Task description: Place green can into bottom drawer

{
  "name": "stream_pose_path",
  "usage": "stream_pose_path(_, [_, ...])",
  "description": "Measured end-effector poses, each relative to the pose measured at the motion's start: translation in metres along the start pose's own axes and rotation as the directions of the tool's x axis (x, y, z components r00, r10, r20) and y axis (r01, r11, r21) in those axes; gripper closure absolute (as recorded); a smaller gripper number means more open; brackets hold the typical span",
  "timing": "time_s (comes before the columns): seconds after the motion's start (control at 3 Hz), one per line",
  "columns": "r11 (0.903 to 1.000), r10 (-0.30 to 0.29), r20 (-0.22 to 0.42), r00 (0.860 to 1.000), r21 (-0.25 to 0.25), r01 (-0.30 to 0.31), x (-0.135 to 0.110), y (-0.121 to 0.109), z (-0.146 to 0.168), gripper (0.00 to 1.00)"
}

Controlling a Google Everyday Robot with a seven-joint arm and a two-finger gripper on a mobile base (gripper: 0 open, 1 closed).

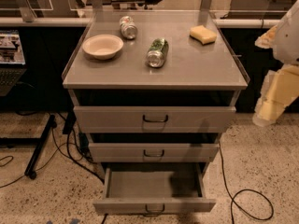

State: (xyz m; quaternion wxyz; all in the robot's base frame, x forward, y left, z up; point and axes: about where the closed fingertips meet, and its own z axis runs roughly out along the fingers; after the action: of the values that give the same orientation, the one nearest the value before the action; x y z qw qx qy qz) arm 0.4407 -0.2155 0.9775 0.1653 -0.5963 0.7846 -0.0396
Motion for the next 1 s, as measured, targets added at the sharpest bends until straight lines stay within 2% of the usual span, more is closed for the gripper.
stream_pose_path(0.33, [0.996,0.088,0.08,0.993,0.008,-0.089,-0.005,-0.016,0.019,0.0])
stream_pose_path(0.67, [0.9604,0.278,0.202,0.939,-0.033,-0.277,-0.015,-0.063,0.042,0.0])
stream_pose_path(1.0, [0.8593,0.511,0.239,0.826,-0.113,-0.499,-0.011,-0.095,0.053,0.0])
